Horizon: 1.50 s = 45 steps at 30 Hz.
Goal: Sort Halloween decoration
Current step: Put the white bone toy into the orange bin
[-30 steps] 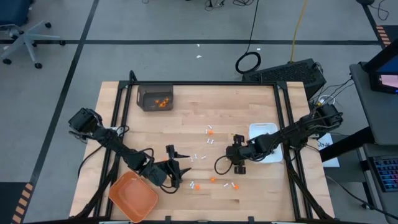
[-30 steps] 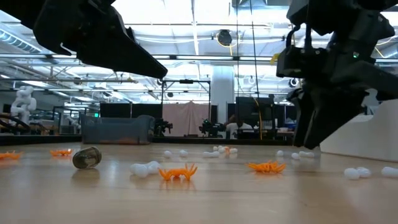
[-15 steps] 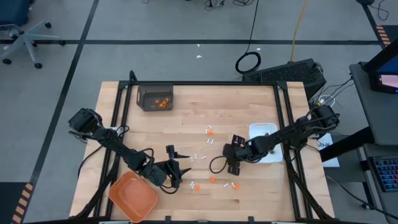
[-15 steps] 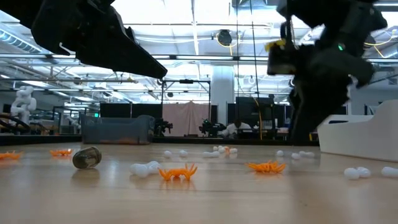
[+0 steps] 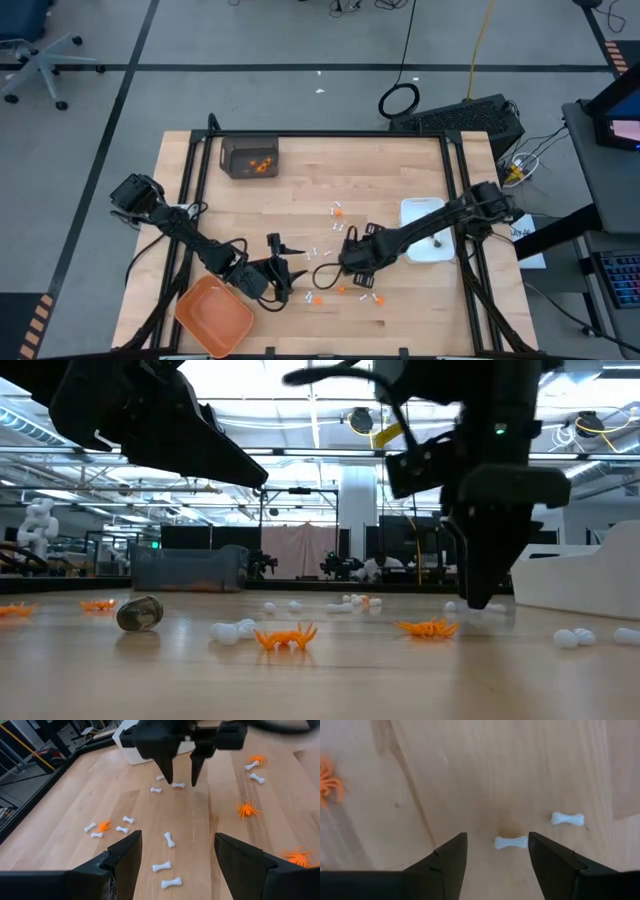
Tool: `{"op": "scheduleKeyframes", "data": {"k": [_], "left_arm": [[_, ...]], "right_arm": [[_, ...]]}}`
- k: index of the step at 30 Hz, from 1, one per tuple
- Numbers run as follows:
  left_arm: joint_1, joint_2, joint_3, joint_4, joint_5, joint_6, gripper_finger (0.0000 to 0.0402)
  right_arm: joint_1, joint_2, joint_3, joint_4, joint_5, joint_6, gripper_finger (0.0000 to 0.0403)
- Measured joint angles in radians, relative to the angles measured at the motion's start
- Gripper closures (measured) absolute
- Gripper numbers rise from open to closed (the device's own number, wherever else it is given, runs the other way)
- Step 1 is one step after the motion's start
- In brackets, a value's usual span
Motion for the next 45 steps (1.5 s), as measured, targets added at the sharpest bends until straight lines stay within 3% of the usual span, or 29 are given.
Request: {"op": "scheduleKeyframes", "data": {"k": [6,15,22,45], "left_arm": [[0.0,0.0,0.0,0.0,0.0,0.0,0.0155],[0.0,0.0,0.0,0.001,0.006,0.0,0.0155],[0.0,0.0,0.0,0.0,0.049,0.0,0.0155],[0.0,0.0,0.0,0.0,0.053,0.0,0.0155]], "right_arm": [[-0.009,0.073,0.085,-0.094,-0.002,-0.069,0.0206],[-0.018,0.028,0.087,-0.101,-0.026,-0.167,0.0206],[-0.055,0.031,0.087,-0.103,-0.027,-0.171,0.0206],[-0.059,0.031,0.014,-0.042,-0.027,-0.126,0.0206]]}}
